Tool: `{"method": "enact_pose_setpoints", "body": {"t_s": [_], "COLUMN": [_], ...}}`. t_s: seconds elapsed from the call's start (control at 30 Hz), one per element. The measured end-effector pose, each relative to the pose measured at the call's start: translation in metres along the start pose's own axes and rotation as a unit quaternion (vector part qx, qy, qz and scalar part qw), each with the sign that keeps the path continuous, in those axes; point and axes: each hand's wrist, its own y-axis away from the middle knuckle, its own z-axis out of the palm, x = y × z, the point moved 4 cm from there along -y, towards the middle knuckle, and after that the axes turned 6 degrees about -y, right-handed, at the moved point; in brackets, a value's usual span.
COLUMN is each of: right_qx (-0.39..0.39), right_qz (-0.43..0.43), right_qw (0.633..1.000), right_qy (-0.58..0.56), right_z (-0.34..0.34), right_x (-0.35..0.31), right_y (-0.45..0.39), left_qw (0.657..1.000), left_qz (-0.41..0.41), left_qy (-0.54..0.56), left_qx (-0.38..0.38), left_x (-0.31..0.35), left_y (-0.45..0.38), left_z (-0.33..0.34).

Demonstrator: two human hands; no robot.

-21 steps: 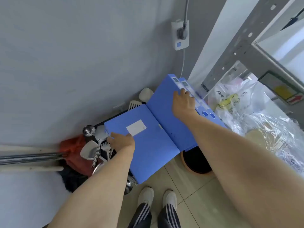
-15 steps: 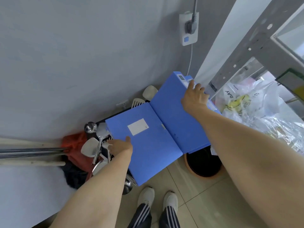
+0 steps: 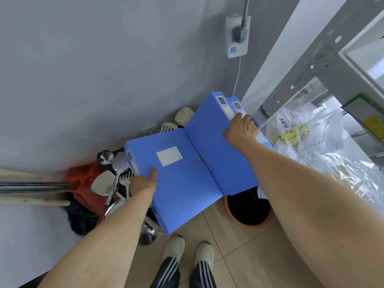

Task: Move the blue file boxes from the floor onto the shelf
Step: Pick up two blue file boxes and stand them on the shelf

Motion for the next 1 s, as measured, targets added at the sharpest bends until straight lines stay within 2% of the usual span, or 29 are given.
{"method": "enact_pose_setpoints", "body": {"t_s": [0.27, 0.43, 0.6, 0.8, 1.0], "right_qx": [-0.058, -0.036, 0.016, 0.096, 0.210], "right_qz": [0.029, 0.019, 0.043, 0.065, 0.046], "right_qw": [0.995, 0.991, 0.977, 0.950, 0.914], "right_qy": [-0.082, -0.125, -0.208, -0.291, -0.345], "right_z": [-0.020, -0.065, -0.126, -0.185, -0.230], "right_x": [-0.016, -0.024, -0.031, -0.039, -0.037], "right_y": [0.042, 0.080, 0.121, 0.181, 0.248], "left_qw": [0.991, 0.984, 0.966, 0.938, 0.904], "left_qz": [0.079, 0.162, 0.246, 0.345, 0.424], "left_qy": [0.068, -0.003, -0.080, -0.019, 0.020], "left_qx": [-0.082, -0.070, -0.023, 0.010, 0.055], "left_x": [0.057, 0.098, 0.144, 0.175, 0.178], "left_y": [0.065, 0.119, 0.181, 0.253, 0.320], "left_z": [-0.013, -0.042, -0.079, -0.120, -0.160]}}
